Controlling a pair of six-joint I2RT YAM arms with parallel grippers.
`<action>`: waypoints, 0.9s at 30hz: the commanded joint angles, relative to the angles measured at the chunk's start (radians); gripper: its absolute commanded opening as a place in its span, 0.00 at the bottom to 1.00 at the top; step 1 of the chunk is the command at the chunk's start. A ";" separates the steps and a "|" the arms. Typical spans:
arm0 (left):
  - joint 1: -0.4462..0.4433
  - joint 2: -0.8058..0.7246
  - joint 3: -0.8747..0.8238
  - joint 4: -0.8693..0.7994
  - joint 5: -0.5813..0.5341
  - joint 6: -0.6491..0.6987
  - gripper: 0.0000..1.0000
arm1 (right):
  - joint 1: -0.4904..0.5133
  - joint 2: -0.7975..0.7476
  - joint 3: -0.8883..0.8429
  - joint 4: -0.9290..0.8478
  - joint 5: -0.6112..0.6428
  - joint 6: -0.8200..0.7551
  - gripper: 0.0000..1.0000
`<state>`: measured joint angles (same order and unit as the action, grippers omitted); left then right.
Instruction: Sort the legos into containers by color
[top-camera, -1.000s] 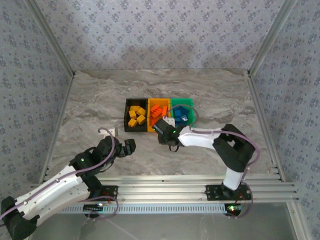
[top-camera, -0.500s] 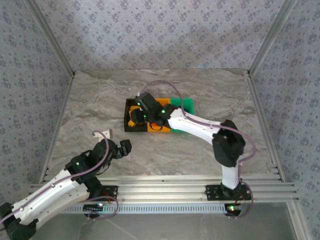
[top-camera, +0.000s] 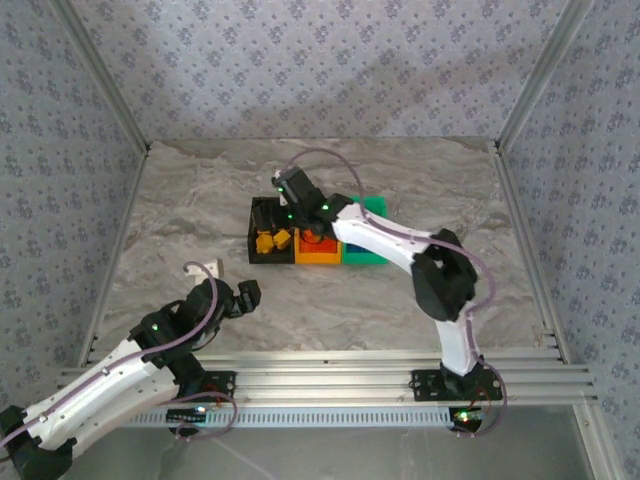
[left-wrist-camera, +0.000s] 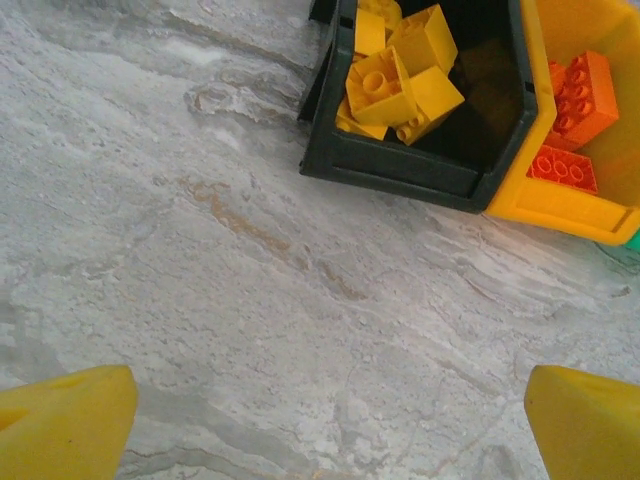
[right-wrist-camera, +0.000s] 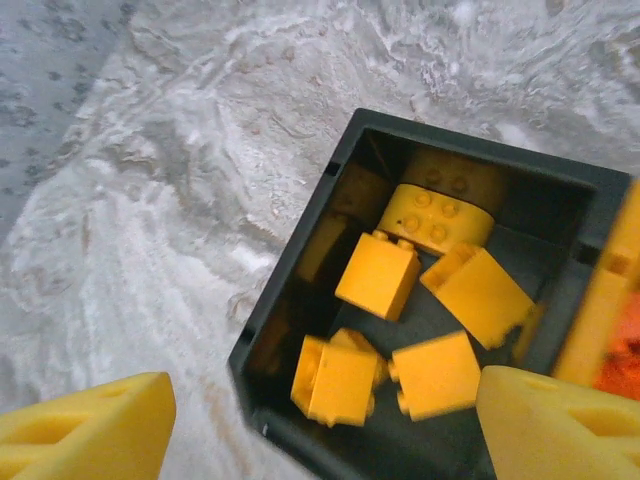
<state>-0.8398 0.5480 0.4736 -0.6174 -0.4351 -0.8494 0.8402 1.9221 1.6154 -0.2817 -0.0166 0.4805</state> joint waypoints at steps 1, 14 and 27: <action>0.005 0.032 0.076 0.025 -0.077 0.038 0.99 | -0.010 -0.228 -0.149 0.079 0.031 -0.031 0.83; 0.229 0.359 0.165 0.488 -0.274 0.445 1.00 | -0.161 -0.800 -0.795 0.105 0.339 0.152 1.00; 0.701 0.827 0.125 0.927 -0.248 0.702 1.00 | -0.309 -0.941 -0.938 0.054 0.288 0.126 1.00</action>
<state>-0.1749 1.3289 0.6258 0.1341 -0.7010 -0.2413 0.5446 1.0130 0.7147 -0.2131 0.2691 0.6113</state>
